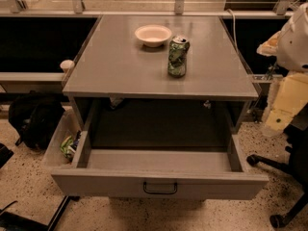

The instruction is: Place green can into top drawer

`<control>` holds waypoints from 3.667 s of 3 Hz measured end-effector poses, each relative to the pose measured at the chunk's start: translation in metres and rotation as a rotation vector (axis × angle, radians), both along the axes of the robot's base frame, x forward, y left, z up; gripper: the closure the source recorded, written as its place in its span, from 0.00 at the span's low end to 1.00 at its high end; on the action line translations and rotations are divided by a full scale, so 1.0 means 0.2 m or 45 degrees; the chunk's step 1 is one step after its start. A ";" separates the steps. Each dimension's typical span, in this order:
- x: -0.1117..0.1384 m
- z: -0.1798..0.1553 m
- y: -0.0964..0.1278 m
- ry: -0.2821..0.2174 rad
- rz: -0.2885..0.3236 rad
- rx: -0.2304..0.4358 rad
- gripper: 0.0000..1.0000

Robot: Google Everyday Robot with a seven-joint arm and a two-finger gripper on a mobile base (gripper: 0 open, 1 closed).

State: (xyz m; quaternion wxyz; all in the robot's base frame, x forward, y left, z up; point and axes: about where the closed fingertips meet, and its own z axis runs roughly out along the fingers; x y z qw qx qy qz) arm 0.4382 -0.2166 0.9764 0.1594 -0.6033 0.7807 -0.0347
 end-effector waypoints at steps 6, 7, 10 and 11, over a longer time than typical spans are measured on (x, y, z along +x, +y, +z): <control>0.41 0.10 0.24 -0.092 0.157 0.333 0.00; 0.57 0.10 0.35 -0.059 0.266 0.437 0.00; 1.02 0.40 0.50 -0.273 0.435 0.914 0.00; 1.02 0.40 0.50 -0.273 0.435 0.914 0.00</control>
Offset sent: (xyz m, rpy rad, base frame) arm 0.2428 0.1248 0.0737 1.0295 -0.0966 0.5130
